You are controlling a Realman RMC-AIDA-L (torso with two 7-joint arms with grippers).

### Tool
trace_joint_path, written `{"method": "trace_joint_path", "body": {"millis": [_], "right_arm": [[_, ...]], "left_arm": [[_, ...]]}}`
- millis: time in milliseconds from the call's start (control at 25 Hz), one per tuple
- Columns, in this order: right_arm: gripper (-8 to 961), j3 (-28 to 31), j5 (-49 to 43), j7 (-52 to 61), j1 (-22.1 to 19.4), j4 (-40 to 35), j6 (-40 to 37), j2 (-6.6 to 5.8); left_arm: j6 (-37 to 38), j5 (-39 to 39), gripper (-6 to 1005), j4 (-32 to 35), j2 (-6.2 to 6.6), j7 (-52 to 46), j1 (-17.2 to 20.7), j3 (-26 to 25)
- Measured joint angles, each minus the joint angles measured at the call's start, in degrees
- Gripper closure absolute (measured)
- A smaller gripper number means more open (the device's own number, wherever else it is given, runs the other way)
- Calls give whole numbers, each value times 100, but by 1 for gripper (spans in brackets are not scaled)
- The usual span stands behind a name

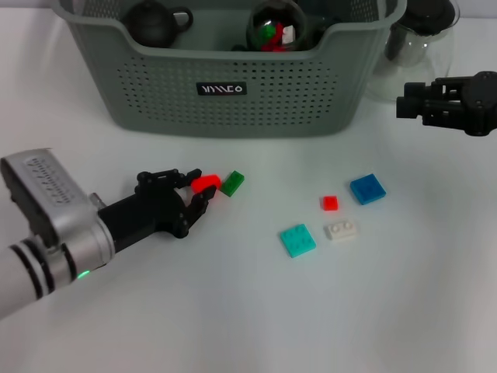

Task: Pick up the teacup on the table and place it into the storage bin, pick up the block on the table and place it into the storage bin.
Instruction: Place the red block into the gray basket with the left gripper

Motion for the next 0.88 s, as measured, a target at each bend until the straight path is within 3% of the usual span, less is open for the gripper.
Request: {"method": "trace_joint_path", "body": {"millis": [160,320,480,560,680,800,880], "right_arm": [[540,0,7,1,-4,1,-5,-12],[539,0,11,2,0,1,-4,-15],[539,0,11,-4,1,1,-1,-12],[540,-1,7,-13,-1,1,0,-5],[540,0,-6,-45,-7,1,0,7],[539,-4,-13,-87,-21,6,1,28],[540,-20,-17,-113,-30,8,2,43]], "left_arm": [[641,215,710,732,51,-1024,320,22],[1755,943,704,1943,132,-2726,612,-26],[3086,1051,698,2672,237,-3849,521,-224],[3728,959,695,3051,267,-4468,300,-413],[4088,816,690,3704,277,-5627,-194,-672],[3706,775,686,4308,310,-6821,-837,-744],[3149,877,683,4531,397,-7449,-1281,-626]]}}
